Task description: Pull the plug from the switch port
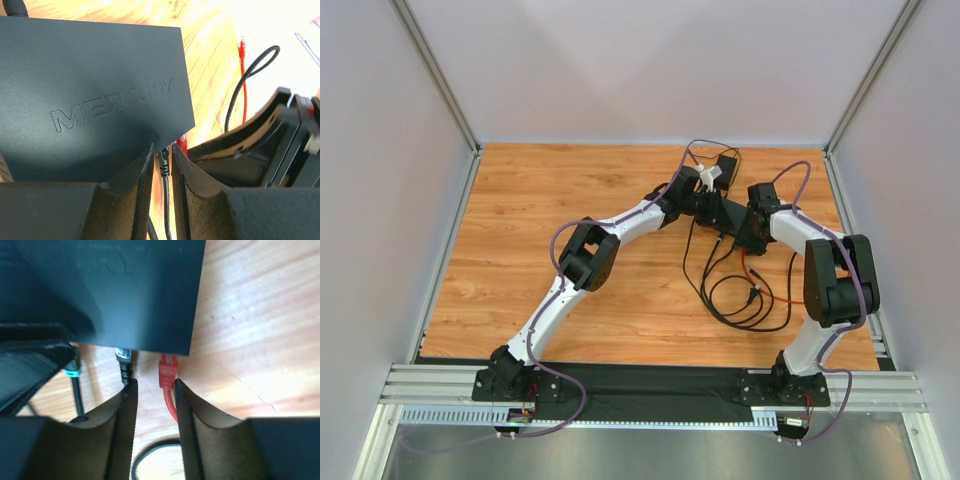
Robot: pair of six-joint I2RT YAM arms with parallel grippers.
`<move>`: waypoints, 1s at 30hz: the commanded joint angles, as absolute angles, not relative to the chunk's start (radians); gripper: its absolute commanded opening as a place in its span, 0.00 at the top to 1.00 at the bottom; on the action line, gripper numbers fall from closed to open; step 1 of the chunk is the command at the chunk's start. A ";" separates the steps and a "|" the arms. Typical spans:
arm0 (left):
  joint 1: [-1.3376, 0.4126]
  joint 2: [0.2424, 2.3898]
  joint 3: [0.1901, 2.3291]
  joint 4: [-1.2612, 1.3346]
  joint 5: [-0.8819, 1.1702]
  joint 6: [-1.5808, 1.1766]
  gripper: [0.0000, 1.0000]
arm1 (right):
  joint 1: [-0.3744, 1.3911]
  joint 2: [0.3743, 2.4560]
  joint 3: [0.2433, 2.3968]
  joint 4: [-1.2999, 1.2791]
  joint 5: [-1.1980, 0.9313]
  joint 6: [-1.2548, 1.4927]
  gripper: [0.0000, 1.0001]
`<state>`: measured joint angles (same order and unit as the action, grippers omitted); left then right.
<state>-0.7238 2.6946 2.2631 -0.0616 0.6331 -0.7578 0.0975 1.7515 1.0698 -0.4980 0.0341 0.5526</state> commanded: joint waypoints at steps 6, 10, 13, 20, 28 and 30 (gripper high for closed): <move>-0.723 2.706 2.243 -0.083 0.641 -0.758 0.71 | 0.146 1.787 1.131 -0.641 0.279 0.506 0.71; -0.722 2.706 2.243 -0.084 0.641 -0.758 0.71 | 0.146 1.789 1.129 -0.644 0.269 0.502 0.87; -0.719 2.706 2.243 -0.083 0.638 -0.759 0.71 | 0.161 1.786 1.121 -0.640 0.249 0.488 0.98; -0.718 2.714 2.247 -0.084 0.638 -0.764 0.71 | 0.189 1.738 1.060 -0.627 0.137 0.476 1.00; -0.715 2.706 2.244 -0.074 0.656 -0.769 0.72 | 0.178 1.609 1.120 -0.690 0.130 0.479 1.00; -0.712 2.674 2.231 -0.057 0.664 -0.767 0.71 | 0.179 1.551 1.140 -0.698 0.141 0.468 1.00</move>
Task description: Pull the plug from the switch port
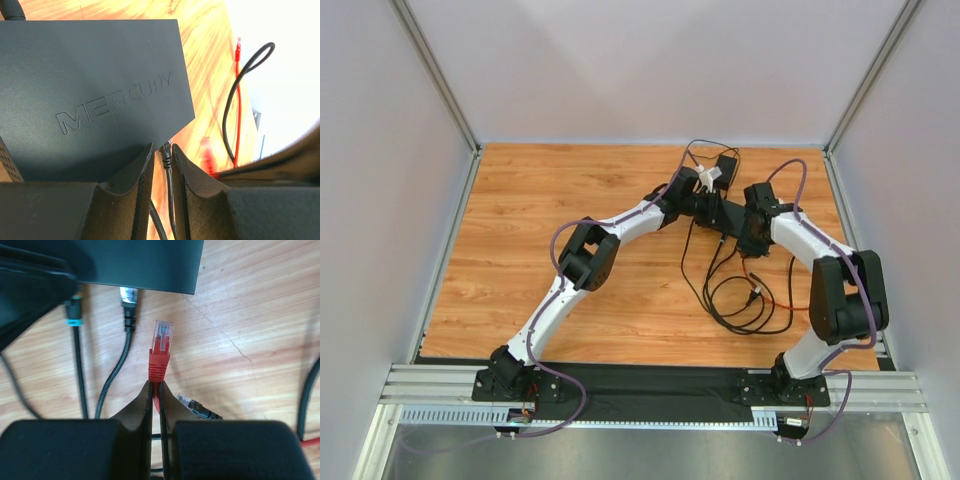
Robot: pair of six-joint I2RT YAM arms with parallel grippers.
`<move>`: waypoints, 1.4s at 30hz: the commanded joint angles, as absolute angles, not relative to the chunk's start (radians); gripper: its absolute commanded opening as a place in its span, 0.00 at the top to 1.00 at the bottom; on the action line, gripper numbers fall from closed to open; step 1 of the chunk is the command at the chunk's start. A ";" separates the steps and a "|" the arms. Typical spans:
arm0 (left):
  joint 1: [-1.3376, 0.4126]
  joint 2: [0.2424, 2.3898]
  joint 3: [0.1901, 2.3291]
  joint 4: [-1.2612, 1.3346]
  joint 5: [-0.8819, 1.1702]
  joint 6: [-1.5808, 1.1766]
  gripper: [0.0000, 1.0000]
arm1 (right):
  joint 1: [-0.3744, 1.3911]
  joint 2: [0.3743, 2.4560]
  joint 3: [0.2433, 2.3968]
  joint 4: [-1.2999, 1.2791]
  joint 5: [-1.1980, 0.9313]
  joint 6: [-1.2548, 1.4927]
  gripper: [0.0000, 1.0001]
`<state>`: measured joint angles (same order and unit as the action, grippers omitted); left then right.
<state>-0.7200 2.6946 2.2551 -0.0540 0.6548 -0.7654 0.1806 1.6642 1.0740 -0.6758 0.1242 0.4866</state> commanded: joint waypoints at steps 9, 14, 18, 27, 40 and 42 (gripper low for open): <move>-0.696 2.349 1.935 -0.006 0.624 -0.600 0.57 | 0.178 1.271 1.145 -0.519 0.115 0.492 1.00; -0.670 2.214 1.749 0.115 0.637 -0.551 0.51 | 0.172 1.143 1.126 -0.362 0.097 0.561 1.00; -0.638 2.125 1.669 0.123 0.594 -0.491 0.51 | 0.172 1.098 1.193 -0.309 0.046 0.633 1.00; -0.483 1.953 1.482 0.057 0.404 -0.373 0.52 | 0.172 0.945 1.118 -0.021 0.119 0.980 1.00; -0.384 1.878 1.373 0.003 0.158 -0.376 0.52 | 0.164 1.043 1.224 -0.132 0.196 1.532 1.00; -0.382 1.842 1.352 0.005 0.106 -0.376 0.52 | 0.170 1.077 1.256 -0.130 0.192 1.493 1.00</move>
<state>-0.3885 1.9366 1.3720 0.0063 0.2268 -0.4053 0.1669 1.0538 1.1927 -0.1219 0.1944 1.4029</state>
